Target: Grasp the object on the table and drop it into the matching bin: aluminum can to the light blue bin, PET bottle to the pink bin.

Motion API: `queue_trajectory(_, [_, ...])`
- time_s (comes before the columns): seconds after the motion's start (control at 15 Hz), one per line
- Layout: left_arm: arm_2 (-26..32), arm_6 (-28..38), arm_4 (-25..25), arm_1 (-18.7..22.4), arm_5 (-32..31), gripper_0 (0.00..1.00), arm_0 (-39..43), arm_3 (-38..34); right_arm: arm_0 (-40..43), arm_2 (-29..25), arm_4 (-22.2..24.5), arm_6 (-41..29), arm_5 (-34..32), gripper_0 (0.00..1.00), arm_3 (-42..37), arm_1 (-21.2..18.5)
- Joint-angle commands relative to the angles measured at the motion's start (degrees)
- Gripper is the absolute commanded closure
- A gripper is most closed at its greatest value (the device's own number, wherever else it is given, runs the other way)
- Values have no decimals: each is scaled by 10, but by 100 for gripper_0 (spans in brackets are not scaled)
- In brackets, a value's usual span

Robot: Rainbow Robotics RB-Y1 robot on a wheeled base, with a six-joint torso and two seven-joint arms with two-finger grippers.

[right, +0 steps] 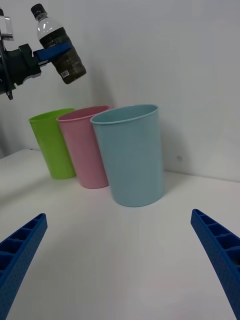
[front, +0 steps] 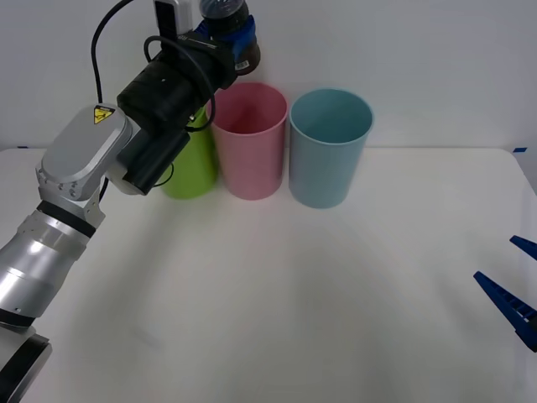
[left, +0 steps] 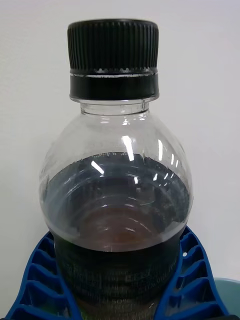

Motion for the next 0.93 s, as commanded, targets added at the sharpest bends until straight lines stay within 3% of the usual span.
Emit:
queue_trajectory(0.07, [0, -2, -4, -4, 0, 0, 0, 0, 0, 0, 0, 0, 0, 0, 0, 0])
queue_trajectory(0.6, [-1, -2, 8, -4, -8, 0, 5, 3, 0, 0, 0, 0, 0, 0, 0, 0])
queue_trajectory(0.93, [-1, 0, 36, 26, -20, 0, 41, -31, 0, 0, 0, 0, 0, 0, 0, 0])
